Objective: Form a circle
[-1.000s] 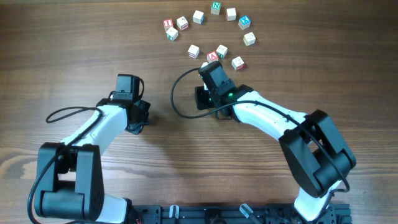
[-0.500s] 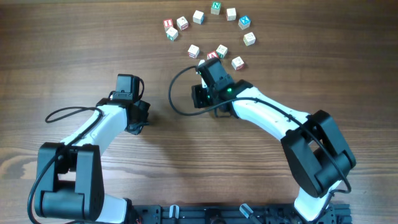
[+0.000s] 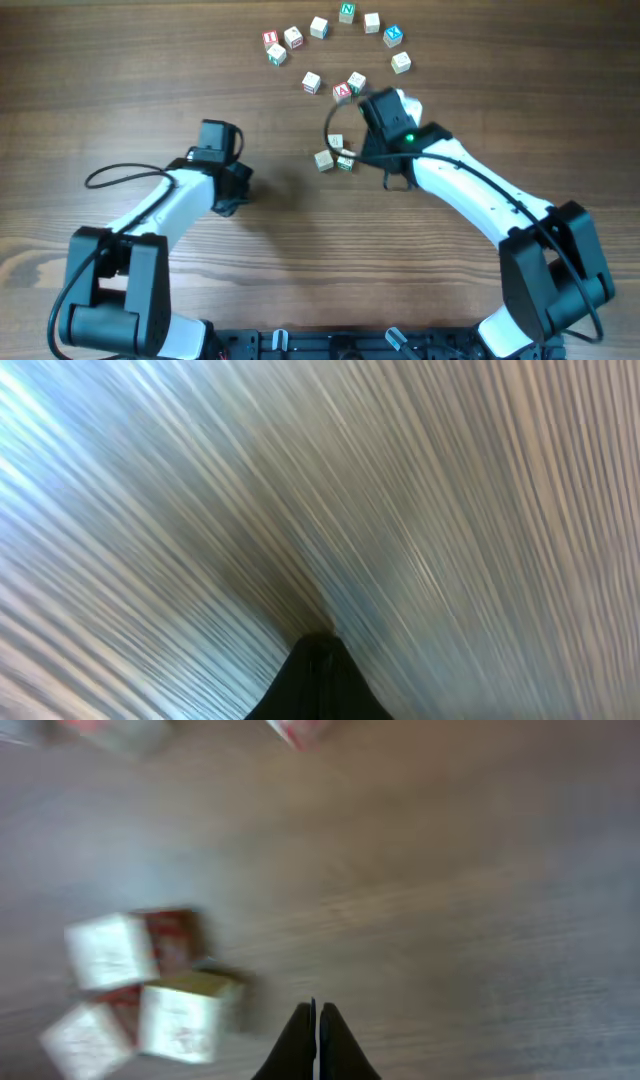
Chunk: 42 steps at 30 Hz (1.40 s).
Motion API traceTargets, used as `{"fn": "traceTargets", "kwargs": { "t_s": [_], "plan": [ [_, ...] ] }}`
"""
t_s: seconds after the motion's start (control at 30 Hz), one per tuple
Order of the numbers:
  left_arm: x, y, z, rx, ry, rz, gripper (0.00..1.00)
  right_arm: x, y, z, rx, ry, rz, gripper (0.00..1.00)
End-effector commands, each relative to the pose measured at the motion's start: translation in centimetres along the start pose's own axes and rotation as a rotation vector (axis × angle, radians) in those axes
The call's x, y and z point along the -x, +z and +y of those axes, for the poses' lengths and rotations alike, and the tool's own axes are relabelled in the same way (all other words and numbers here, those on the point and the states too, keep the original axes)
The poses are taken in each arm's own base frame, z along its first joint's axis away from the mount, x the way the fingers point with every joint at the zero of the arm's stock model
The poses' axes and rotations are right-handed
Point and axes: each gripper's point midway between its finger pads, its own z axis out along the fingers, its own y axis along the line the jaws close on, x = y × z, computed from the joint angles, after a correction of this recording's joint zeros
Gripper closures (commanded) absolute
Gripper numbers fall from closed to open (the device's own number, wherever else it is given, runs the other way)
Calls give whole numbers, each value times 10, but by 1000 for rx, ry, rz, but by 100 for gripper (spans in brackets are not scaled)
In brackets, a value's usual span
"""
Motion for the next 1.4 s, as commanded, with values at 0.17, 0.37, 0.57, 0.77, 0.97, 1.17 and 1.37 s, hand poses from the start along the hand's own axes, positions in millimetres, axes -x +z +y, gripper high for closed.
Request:
{"fn": "traceTargets", "kwargs": {
  "t_s": [0.17, 0.37, 0.57, 0.77, 0.97, 1.17, 1.37],
  "plan": [
    [-83, 16, -2, -20, 239, 205, 96, -6, 26, -12, 33, 109, 34, 96],
    [-99, 29, -52, -245, 282, 270, 96, -9, 48, -25, 108, 155, 139, 96],
    [-106, 41, -63, -297, 287, 310, 96, -26, 58, -9, 200, 115, 225, 95],
    [-104, 39, -73, -339, 294, 294, 96, -43, 70, 0, 239, 92, 288, 95],
    [-102, 38, -78, -361, 300, 278, 96, -43, 70, 3, 253, 91, 290, 96],
    [-113, 33, -79, -381, 308, 340, 96, -43, 70, 3, 253, 91, 291, 96],
    [-117, 30, -88, -419, 326, 345, 96, -43, 70, 3, 253, 91, 292, 95]
  ]
}}
